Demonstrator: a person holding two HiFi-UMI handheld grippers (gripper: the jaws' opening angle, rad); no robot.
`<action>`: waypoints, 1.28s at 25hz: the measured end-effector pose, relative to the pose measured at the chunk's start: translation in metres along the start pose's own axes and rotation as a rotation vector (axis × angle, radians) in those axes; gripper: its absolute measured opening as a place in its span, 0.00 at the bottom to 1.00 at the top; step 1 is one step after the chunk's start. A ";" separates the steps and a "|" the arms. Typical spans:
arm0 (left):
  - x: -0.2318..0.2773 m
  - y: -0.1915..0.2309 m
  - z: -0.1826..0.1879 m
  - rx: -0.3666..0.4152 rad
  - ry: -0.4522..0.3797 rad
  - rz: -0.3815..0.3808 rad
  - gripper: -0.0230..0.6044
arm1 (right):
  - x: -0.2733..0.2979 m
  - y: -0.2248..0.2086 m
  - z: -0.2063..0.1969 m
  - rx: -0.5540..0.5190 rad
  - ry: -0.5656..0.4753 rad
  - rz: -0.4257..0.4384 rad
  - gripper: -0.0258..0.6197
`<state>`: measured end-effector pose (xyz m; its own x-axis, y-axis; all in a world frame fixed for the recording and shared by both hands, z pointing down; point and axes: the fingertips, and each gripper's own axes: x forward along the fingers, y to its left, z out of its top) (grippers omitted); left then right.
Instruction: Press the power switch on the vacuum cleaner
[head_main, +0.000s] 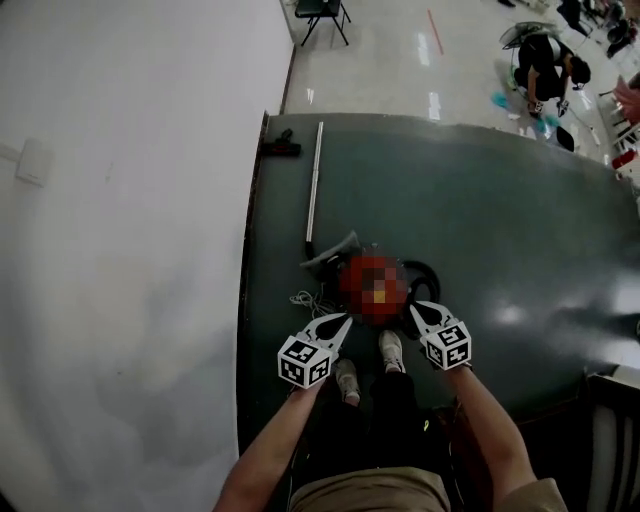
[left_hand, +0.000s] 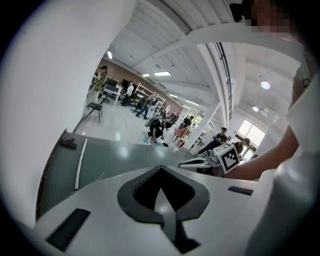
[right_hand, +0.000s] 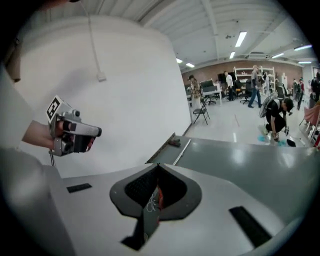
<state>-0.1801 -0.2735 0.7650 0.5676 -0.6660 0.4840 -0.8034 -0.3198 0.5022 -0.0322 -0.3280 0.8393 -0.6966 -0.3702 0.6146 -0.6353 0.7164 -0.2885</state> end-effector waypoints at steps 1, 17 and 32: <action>-0.013 -0.015 0.011 0.015 -0.021 -0.010 0.04 | -0.020 0.008 0.019 -0.009 -0.032 -0.020 0.05; -0.198 -0.226 0.152 0.287 -0.362 -0.102 0.04 | -0.353 0.147 0.202 -0.165 -0.499 -0.119 0.05; -0.245 -0.314 0.262 0.542 -0.546 -0.037 0.04 | -0.563 0.063 0.224 -0.276 -0.723 -0.380 0.05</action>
<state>-0.1138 -0.1870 0.3008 0.5397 -0.8417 -0.0189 -0.8414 -0.5400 0.0219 0.2448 -0.2067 0.3109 -0.5541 -0.8324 -0.0119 -0.8298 0.5511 0.0884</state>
